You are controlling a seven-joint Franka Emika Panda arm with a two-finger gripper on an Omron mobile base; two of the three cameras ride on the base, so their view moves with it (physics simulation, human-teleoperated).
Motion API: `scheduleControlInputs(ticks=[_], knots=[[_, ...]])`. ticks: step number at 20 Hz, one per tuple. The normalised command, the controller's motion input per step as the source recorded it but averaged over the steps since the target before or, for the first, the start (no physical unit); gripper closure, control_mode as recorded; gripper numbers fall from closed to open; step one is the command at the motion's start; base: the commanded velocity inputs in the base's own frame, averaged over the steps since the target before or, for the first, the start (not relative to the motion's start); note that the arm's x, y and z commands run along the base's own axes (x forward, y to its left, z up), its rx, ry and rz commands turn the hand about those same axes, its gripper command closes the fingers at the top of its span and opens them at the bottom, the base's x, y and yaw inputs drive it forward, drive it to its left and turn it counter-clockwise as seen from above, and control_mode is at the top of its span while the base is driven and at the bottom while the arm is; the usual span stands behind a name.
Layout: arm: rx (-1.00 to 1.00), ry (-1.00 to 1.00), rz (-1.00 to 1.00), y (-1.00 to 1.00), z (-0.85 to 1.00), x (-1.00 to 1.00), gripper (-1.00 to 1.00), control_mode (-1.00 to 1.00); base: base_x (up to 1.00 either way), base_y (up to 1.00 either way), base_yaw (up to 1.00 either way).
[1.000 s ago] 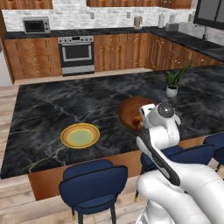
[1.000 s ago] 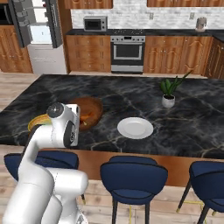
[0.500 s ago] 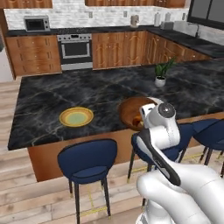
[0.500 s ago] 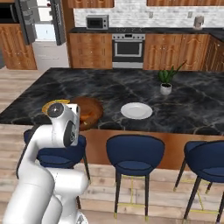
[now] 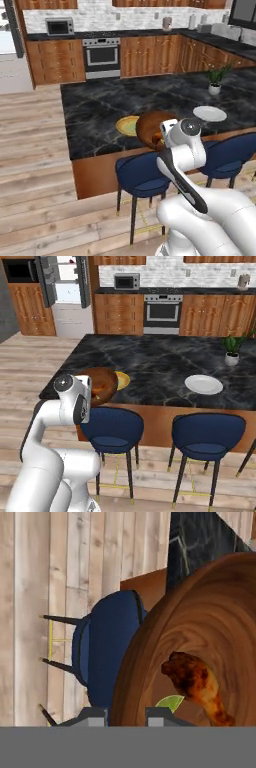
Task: Pick the chicken drumstick and lemon wedge from their plates and place them in the bowl. Then put the bowl in the fridge.
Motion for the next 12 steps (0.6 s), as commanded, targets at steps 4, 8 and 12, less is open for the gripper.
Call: scheduleControlInputs(ticks=[4, 8, 12], knots=[[0.0, 0.0, 0.0, 0.0, 0.0, 0.0, 1.0, 1.0, 0.0, 0.94, 0.0], [0.0, 0.0, 0.0, 0.0, 0.0, 0.0, 1.0, 1.0, 0.0, 0.94, 0.0], [0.0, 0.0, 0.0, 0.0, 0.0, 0.0, 1.0, 1.0, 0.03, 0.94, 0.0]])
